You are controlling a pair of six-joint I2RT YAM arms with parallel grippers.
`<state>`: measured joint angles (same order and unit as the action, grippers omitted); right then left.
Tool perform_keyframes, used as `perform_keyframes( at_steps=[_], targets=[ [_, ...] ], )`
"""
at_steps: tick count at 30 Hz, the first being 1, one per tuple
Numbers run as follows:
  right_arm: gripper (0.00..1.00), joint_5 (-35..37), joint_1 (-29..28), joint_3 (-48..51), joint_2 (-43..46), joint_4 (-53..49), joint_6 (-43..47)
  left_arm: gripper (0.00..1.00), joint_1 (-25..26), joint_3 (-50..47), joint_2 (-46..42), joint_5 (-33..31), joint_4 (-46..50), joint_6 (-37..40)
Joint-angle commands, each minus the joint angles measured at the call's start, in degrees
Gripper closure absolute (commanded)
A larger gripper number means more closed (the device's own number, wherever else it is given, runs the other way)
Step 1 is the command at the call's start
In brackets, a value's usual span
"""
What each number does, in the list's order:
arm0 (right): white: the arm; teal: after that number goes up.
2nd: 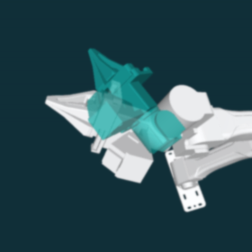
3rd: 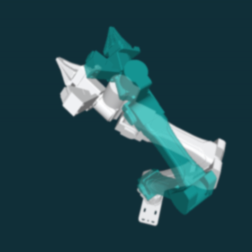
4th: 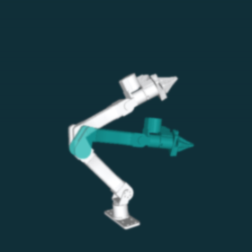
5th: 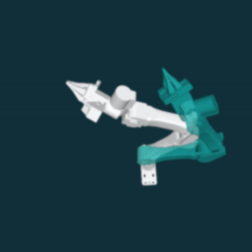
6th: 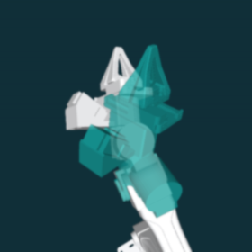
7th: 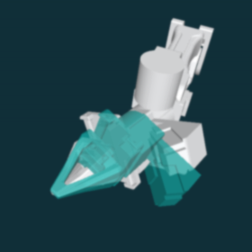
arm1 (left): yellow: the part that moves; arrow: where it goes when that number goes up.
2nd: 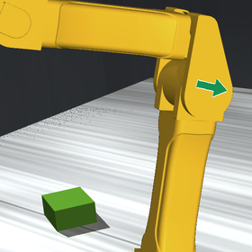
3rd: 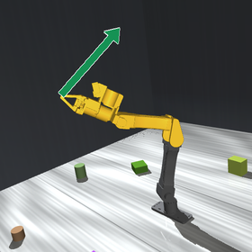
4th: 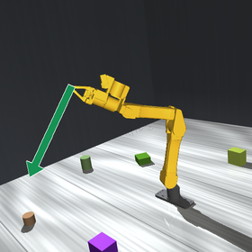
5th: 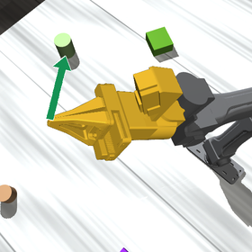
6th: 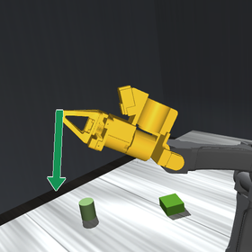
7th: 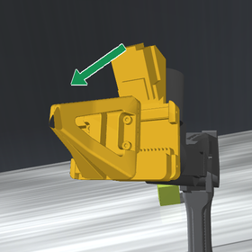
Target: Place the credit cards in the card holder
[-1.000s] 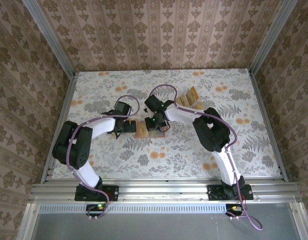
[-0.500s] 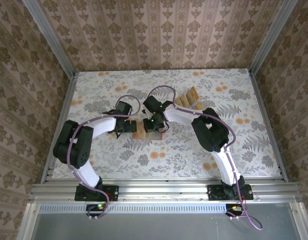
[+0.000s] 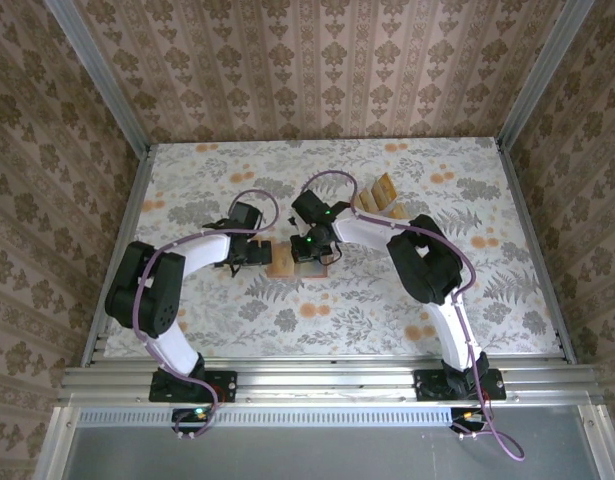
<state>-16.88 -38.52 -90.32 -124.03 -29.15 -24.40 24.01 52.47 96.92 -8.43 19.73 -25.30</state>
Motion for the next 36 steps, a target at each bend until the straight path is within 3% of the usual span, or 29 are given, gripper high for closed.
perform_keyframes(
  at_steps=[1, 4, 24, 36],
  targets=[
    [0.95, 1.42, 0.71, 2.27, 3.32, 0.61, -0.62, 0.0, -1.24, -1.24, -0.68, -0.67, 1.29, -0.16],
    [0.83, 1.5, 1.14, 3.87, 4.35, 1.41, -1.12, 0.0, -1.69, -1.07, -1.51, -0.63, 1.54, -0.1],
    [0.54, 1.82, 5.89, 9.28, 13.71, 1.84, -0.33, 0.0, 0.39, 0.52, -7.74, 1.52, 3.12, 0.26],
    [0.48, -0.26, 7.15, 15.7, 15.74, 5.87, -1.74, 0.0, 6.78, 4.26, -4.94, 0.21, 3.25, -0.8]
  ],
)
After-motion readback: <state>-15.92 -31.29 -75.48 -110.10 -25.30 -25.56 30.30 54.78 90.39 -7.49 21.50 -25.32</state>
